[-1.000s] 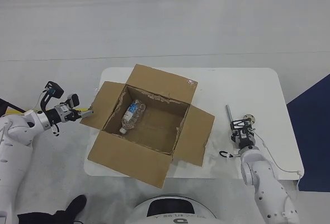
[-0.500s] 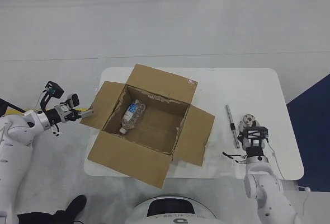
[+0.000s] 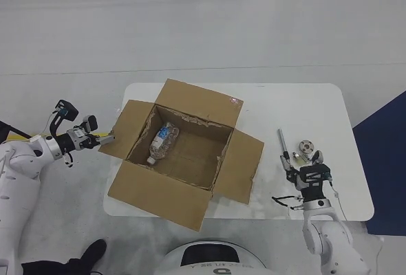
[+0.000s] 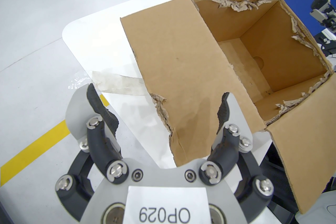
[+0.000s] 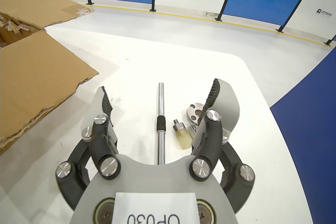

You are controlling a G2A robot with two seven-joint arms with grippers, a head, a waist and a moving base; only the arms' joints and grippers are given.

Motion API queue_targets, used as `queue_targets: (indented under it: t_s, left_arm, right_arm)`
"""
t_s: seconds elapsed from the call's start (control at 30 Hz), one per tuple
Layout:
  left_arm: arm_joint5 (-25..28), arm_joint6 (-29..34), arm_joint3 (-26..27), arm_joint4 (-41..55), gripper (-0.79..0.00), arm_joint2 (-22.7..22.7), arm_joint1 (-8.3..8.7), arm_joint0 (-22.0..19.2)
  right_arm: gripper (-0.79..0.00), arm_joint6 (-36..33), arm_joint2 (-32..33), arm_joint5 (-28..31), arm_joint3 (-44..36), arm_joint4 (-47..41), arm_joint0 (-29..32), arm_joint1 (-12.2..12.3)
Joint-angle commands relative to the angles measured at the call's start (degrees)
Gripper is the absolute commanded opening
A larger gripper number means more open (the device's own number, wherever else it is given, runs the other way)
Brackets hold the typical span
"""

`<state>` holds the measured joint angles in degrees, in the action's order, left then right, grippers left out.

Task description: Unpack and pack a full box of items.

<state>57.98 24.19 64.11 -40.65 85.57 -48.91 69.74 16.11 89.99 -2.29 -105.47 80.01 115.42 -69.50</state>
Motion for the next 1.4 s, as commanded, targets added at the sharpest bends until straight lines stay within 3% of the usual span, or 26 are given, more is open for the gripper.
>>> queue_targets:
  t_s: [0.0, 0.07, 0.17, 0.33, 0.7, 0.8, 1.1, 1.37]
  left_arm:
    - [0.0, 0.0, 0.0, 0.0, 0.000, 0.0, 0.00, 0.0]
    - [0.0, 0.0, 0.0, 0.0, 0.000, 0.0, 0.00, 0.0]
    - [0.0, 0.0, 0.0, 0.0, 0.000, 0.0, 0.00, 0.0]
    - [0.0, 0.0, 0.0, 0.0, 0.000, 0.0, 0.00, 0.0]
    - [0.0, 0.0, 0.0, 0.0, 0.000, 0.0, 0.00, 0.0]
    - [0.0, 0.0, 0.0, 0.0, 0.000, 0.0, 0.00, 0.0]
    - [0.0, 0.0, 0.0, 0.0, 0.000, 0.0, 0.00, 0.0]
    - [0.0, 0.0, 0.0, 0.0, 0.000, 0.0, 0.00, 0.0]
  right_arm:
    - [0.000, 2.1, -0.7, 2.5, -0.8, -1.7, -0.4, 0.0]
    - [0.000, 3.7, -1.6, 6.3, -0.9, 0.5, -1.2, 0.1]
    - [0.000, -2.4, -6.2, 6.6, -4.1, 7.1, -4.7, 0.0]
    - [0.000, -10.3, -15.1, 10.4, -5.8, 11.0, -11.1, -0.6]
    - [0.000, -9.4, -15.6, 11.9, -6.4, 10.9, -11.3, -0.6]
    - [0.000, -5.6, -15.2, 22.0, -4.2, 7.5, -14.5, -0.2]
    - [0.000, -27.9, -27.2, 31.3, 7.3, -9.8, -34.1, -2.5]
    - [0.000, -29.5, -28.1, 32.9, 8.1, -10.6, -34.9, -2.5]
